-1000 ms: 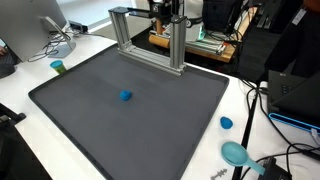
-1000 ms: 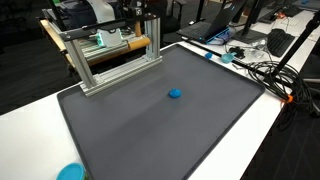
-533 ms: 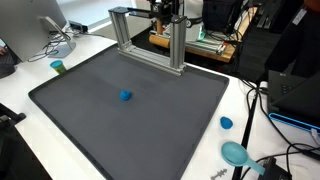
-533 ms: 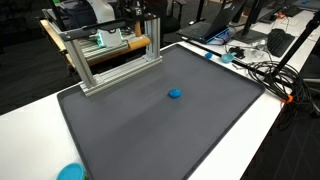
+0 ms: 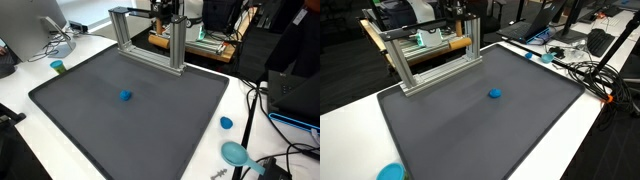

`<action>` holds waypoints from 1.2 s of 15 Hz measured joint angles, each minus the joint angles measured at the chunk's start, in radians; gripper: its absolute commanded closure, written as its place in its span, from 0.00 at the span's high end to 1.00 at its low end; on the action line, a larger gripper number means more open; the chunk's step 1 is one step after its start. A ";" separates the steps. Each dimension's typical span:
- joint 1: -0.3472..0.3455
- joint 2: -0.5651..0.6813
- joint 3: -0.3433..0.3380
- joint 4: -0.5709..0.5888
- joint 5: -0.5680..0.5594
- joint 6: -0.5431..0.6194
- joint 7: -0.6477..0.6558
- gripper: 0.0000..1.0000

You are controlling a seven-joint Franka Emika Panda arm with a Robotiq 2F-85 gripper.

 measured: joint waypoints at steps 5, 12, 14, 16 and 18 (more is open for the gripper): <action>0.014 0.030 0.031 0.074 -0.001 0.051 -0.002 0.22; 0.011 0.291 0.093 0.355 -0.050 0.071 0.075 0.22; 0.006 0.370 0.086 0.417 -0.059 0.064 0.087 0.47; 0.008 0.383 0.085 0.413 -0.059 0.066 0.087 0.22; 0.013 0.377 0.085 0.411 -0.059 0.065 0.087 0.22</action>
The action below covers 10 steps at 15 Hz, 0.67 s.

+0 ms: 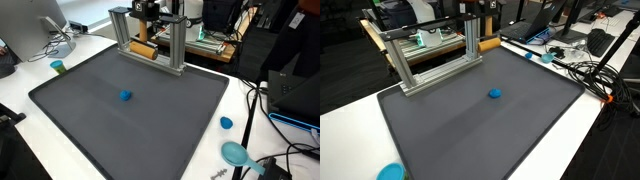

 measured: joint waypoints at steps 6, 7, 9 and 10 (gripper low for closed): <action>-0.003 0.085 -0.033 0.021 -0.006 0.086 -0.022 0.22; -0.005 0.114 -0.042 0.041 -0.006 0.088 -0.032 0.22; -0.007 0.180 -0.065 0.094 -0.006 0.088 -0.059 0.22; -0.008 0.213 -0.077 0.124 0.000 0.086 -0.066 0.47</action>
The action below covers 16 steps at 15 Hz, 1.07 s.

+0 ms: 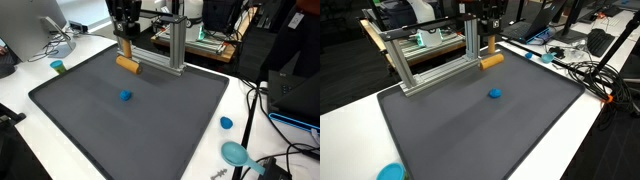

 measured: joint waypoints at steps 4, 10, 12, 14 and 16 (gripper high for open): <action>0.000 0.068 -0.014 0.083 0.019 -0.026 -0.015 0.22; 0.000 0.140 -0.025 0.098 0.055 0.007 -0.037 0.22; -0.002 0.192 -0.032 0.118 0.065 0.024 -0.051 0.22; -0.005 0.239 -0.039 0.142 0.068 0.040 -0.069 0.22; -0.008 0.273 -0.042 0.165 0.076 0.056 -0.082 0.22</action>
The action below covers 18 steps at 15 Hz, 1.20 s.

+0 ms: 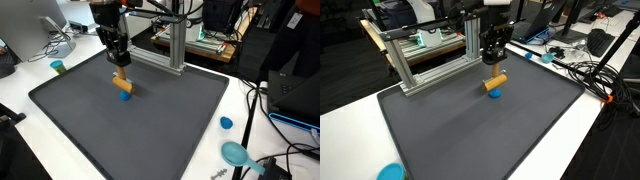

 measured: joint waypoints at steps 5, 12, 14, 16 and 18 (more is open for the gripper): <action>-0.003 0.045 0.000 0.045 0.011 0.003 -0.019 0.22; -0.006 0.094 -0.014 0.086 0.011 -0.041 -0.018 0.22; -0.008 0.103 -0.015 0.095 0.011 -0.052 -0.018 0.22; -0.009 0.111 -0.015 0.101 0.012 -0.053 -0.018 0.22; -0.010 0.118 -0.015 0.109 0.012 -0.053 -0.018 0.22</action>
